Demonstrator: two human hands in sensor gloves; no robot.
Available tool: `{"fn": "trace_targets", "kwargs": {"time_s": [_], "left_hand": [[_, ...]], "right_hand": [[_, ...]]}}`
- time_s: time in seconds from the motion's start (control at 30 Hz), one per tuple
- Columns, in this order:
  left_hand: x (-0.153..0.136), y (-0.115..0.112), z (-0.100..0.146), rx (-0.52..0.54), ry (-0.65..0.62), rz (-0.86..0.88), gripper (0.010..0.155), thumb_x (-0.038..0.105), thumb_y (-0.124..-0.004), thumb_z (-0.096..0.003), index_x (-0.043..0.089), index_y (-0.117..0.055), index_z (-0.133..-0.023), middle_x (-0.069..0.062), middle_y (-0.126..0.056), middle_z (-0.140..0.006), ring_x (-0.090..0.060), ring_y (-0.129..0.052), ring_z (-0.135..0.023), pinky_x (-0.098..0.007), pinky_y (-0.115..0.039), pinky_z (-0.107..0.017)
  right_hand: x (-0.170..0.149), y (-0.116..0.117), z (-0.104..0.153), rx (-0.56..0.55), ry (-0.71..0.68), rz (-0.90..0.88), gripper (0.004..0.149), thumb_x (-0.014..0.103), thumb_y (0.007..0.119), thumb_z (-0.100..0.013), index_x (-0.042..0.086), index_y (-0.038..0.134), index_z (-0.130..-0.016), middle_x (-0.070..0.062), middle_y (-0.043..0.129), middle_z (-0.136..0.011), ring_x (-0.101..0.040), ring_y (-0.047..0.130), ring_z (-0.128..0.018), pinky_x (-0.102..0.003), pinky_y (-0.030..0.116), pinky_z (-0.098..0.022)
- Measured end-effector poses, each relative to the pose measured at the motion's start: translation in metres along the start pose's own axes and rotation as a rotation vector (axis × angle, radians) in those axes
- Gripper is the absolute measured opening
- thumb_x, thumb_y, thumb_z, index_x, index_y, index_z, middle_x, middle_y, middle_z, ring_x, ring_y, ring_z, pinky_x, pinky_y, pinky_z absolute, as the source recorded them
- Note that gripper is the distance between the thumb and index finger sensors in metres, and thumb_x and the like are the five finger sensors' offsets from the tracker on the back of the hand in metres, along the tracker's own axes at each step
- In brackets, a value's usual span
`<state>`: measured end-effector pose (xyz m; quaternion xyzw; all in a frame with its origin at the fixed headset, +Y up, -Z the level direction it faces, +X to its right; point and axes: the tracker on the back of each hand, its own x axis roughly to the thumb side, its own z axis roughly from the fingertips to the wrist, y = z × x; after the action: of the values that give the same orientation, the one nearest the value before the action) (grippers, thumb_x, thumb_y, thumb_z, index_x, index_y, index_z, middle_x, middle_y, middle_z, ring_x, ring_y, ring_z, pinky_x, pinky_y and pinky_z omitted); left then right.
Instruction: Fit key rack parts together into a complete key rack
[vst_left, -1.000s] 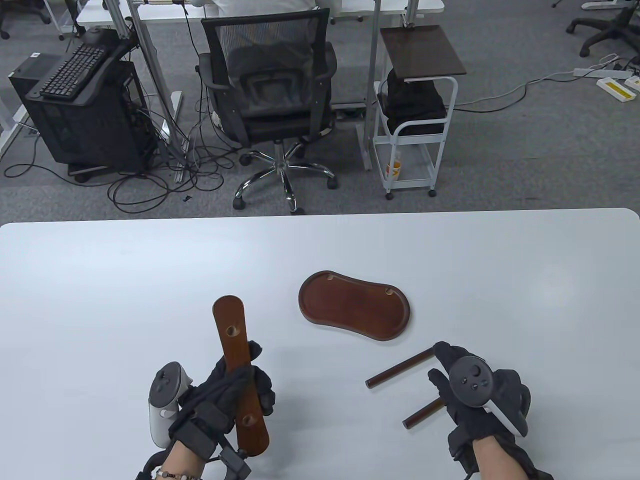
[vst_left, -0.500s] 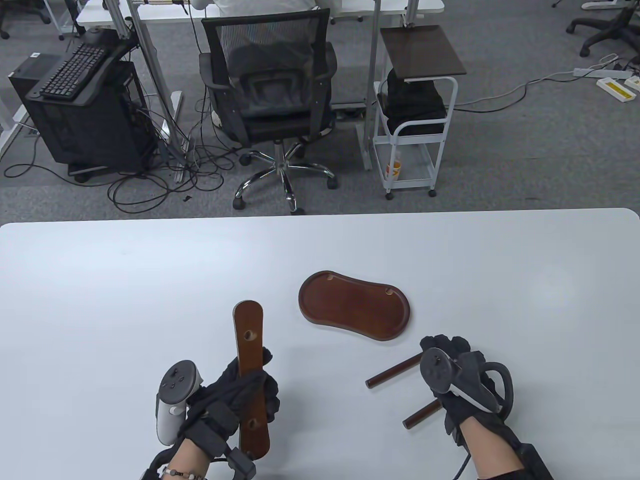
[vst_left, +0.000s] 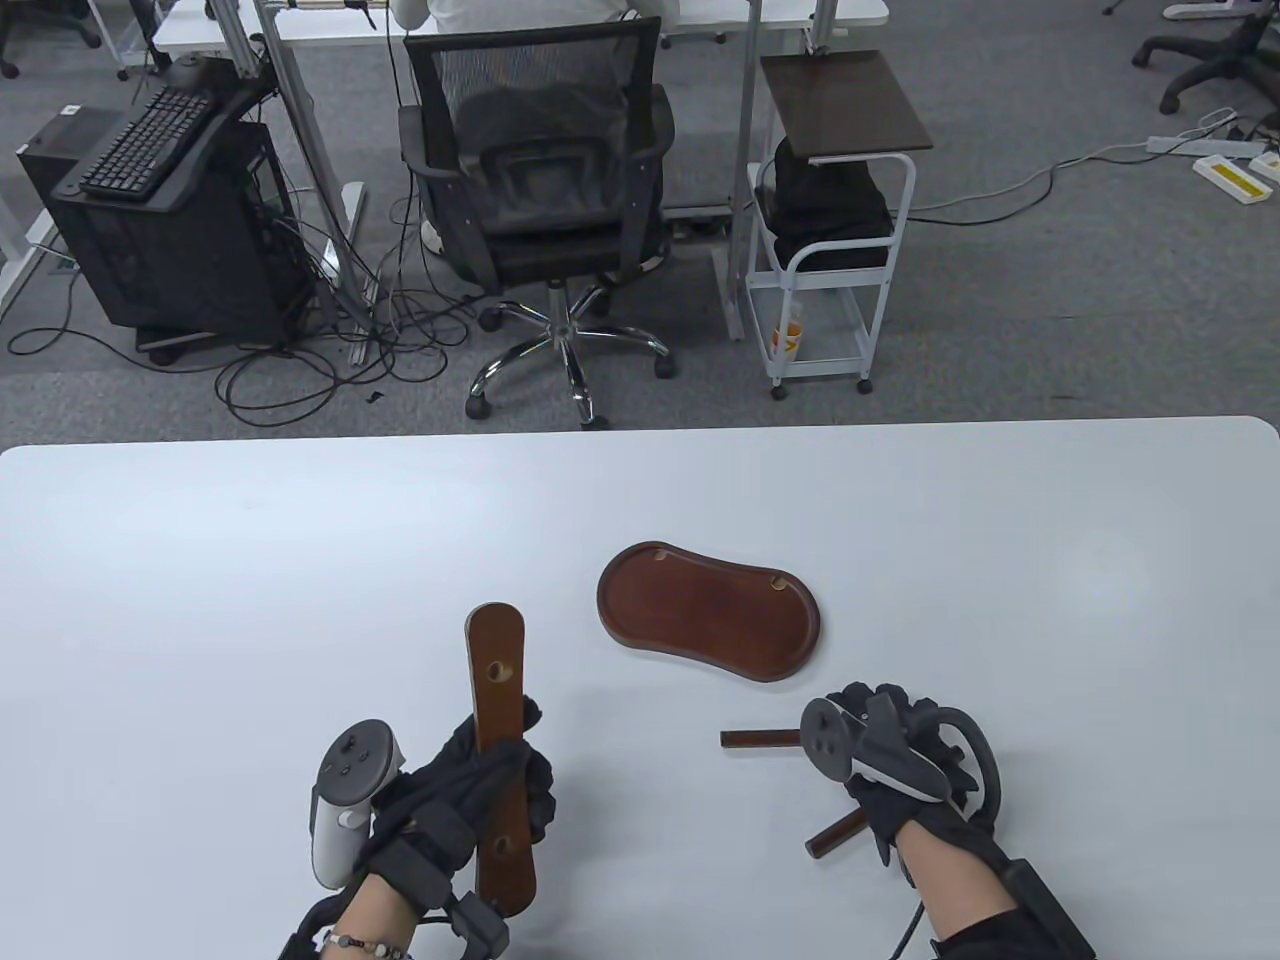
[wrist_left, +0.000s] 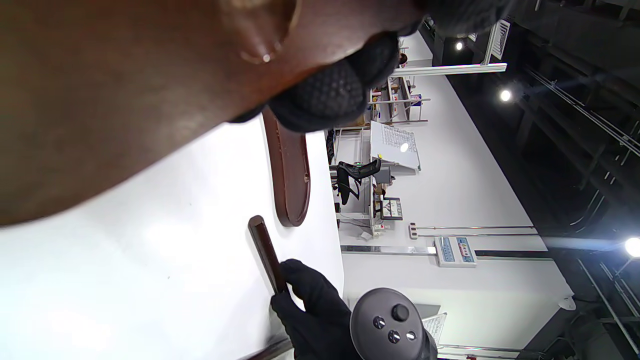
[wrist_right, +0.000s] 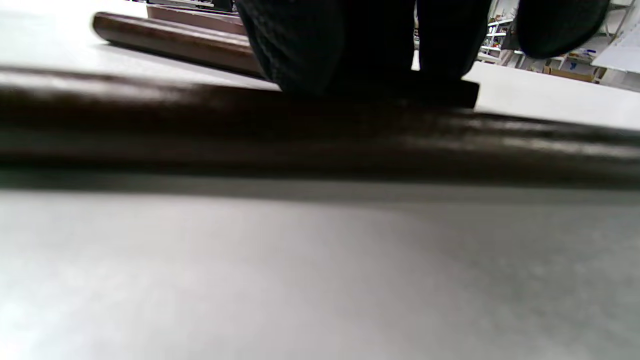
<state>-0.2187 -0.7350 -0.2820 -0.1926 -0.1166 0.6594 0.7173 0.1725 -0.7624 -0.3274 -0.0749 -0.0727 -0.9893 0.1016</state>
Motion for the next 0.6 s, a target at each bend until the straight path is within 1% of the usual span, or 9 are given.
{"fn": "trace_targets", "kwargs": {"time_s": [0.17, 0.33, 0.4, 0.6], "left_hand": [[-0.0007, 0.0001, 0.0002, 0.001, 0.009, 0.009, 0.055, 0.048, -0.065, -0.0609, 0.029, -0.047, -0.110, 0.001, -0.086, -0.085, -0.021, -0.102, -0.066, -0.045, -0.090, -0.048], [0.0001, -0.0034, 0.0000, -0.017, 0.010, 0.009, 0.055, 0.048, -0.065, -0.0609, 0.029, -0.046, -0.110, 0.001, -0.086, -0.086, -0.021, -0.102, -0.066, -0.045, -0.090, -0.049], [0.0011, -0.0048, 0.0001, -0.026, 0.006, 0.009, 0.056, 0.048, -0.065, -0.0609, 0.029, -0.046, -0.110, 0.001, -0.086, -0.086, -0.021, -0.102, -0.066, -0.045, -0.090, -0.049], [0.0002, -0.0050, -0.0004, -0.031, 0.007, -0.017, 0.055, 0.047, -0.065, -0.0607, 0.029, -0.047, -0.110, 0.000, -0.086, -0.086, -0.021, -0.102, -0.066, -0.045, -0.090, -0.049]], "right_hand": [[0.0009, 0.0012, 0.0005, -0.007, -0.015, -0.010, 0.041, 0.026, 0.079, -0.053, 0.020, 0.076, -0.094, -0.011, 0.078, -0.105, -0.043, 0.076, -0.090, -0.068, 0.064, -0.062], [0.0037, 0.0057, 0.0019, 0.008, -0.038, 0.007, 0.044, 0.024, 0.072, -0.055, 0.017, 0.070, -0.098, -0.014, 0.071, -0.106, -0.044, 0.075, -0.091, -0.067, 0.064, -0.062], [0.0039, 0.0045, 0.0022, 0.032, -0.044, 0.014, 0.044, 0.024, 0.070, -0.055, 0.017, 0.069, -0.099, -0.015, 0.070, -0.107, -0.045, 0.074, -0.091, -0.067, 0.064, -0.062], [0.0013, 0.0034, 0.0051, 0.037, -0.051, -0.019, 0.045, 0.024, 0.068, -0.056, 0.016, 0.067, -0.100, -0.016, 0.069, -0.108, -0.045, 0.074, -0.091, -0.067, 0.064, -0.062]]}}
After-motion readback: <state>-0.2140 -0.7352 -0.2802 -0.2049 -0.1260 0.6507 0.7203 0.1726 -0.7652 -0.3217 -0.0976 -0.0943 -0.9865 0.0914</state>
